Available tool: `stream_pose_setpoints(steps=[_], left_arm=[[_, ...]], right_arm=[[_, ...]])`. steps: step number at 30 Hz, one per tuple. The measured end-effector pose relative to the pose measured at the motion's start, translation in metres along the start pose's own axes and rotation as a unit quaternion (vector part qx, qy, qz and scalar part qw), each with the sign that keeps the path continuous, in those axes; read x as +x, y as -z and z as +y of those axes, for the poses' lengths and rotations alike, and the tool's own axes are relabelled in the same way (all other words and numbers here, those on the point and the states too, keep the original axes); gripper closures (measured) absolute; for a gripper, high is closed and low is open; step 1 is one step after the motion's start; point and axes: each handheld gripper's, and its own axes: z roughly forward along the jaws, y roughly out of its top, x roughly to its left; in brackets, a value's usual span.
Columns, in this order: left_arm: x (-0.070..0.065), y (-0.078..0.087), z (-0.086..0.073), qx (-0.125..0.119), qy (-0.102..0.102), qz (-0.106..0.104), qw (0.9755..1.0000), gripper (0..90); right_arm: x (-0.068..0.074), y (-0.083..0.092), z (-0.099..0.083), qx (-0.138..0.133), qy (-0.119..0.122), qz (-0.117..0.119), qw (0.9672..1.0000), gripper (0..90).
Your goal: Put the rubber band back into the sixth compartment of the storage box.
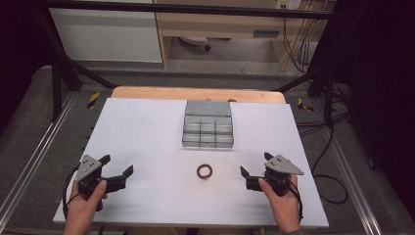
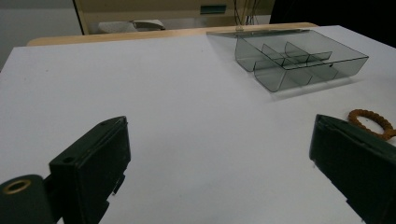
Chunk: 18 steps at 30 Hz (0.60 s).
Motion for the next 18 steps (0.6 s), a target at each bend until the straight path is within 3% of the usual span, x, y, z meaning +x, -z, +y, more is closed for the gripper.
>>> stream_pose_setpoints(steps=[4, 7, 15, 18], left_arm=[[-0.001, -0.001, 0.001, -0.002, -0.001, -0.004, 1.0000, 5.0], [-0.002, -0.002, 0.000, 0.000, -0.005, -0.005, 1.0000, 5.0], [0.000, -0.003, -0.001, 0.001, 0.003, 0.000, 1.0000, 3.9], [-0.001, -0.003, 0.000, 0.002, 0.003, 0.000, 1.0000, 3.9]], right_arm=[[0.006, -0.001, 0.004, 0.005, -0.002, 0.004, 1.0000, 6.1], [0.008, -0.006, 0.011, 0.017, -0.005, 0.021, 0.9996, 7.2], [0.008, -0.026, 0.041, 0.027, 0.011, 0.031, 0.9991, 5.8], [0.010, -0.041, 0.059, 0.023, 0.025, 0.031, 0.9989, 5.0]])
